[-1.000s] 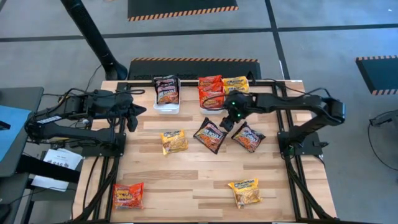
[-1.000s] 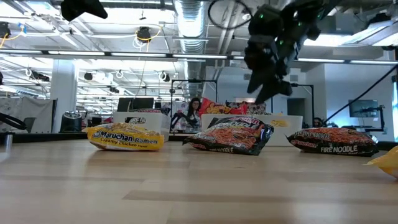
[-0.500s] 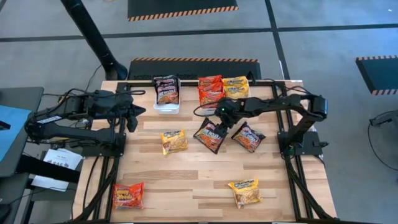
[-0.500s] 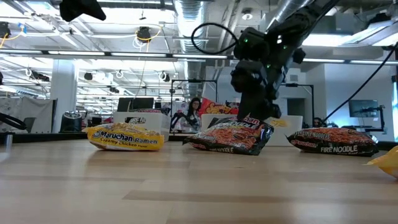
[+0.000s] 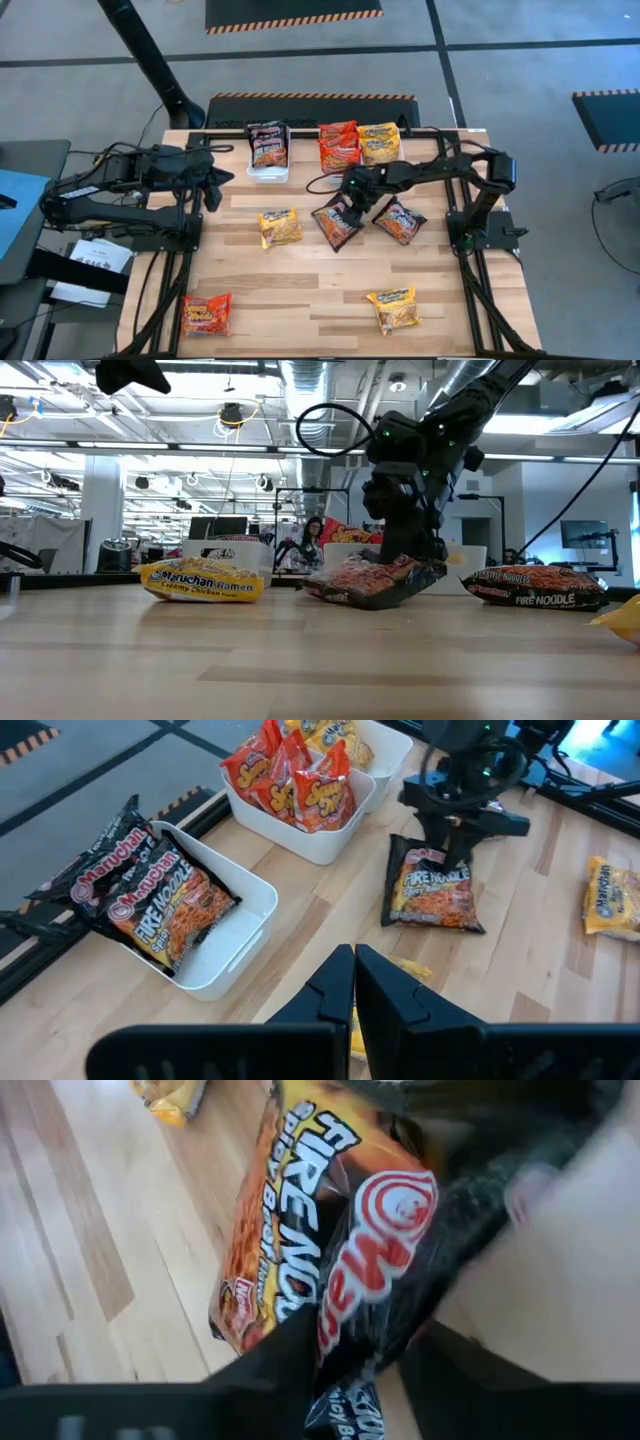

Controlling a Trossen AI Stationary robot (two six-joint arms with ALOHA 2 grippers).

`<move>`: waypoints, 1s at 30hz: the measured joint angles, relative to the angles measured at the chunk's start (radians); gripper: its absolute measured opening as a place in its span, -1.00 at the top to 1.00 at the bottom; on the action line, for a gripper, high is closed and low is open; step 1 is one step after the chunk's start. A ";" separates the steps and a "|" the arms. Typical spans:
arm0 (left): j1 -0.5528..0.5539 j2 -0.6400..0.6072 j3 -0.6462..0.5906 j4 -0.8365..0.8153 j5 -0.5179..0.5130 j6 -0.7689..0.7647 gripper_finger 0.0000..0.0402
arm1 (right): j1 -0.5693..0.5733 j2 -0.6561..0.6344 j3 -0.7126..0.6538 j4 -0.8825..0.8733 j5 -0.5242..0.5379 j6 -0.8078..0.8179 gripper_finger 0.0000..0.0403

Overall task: Sort Maruchan noodles
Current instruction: Put the black noodle pack into the left white bin

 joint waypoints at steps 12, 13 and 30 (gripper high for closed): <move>0.000 0.000 0.000 -0.018 0.032 -0.055 0.97 | 0.052 0.000 0.000 0.095 -0.059 0.116 0.94; 0.000 0.000 0.000 -0.035 0.041 -0.061 0.95 | 0.056 0.000 0.004 0.098 -0.059 0.118 0.95; 0.002 0.071 0.000 -0.111 0.027 -0.124 0.00 | 0.105 0.000 0.395 -0.128 -0.064 -0.065 0.97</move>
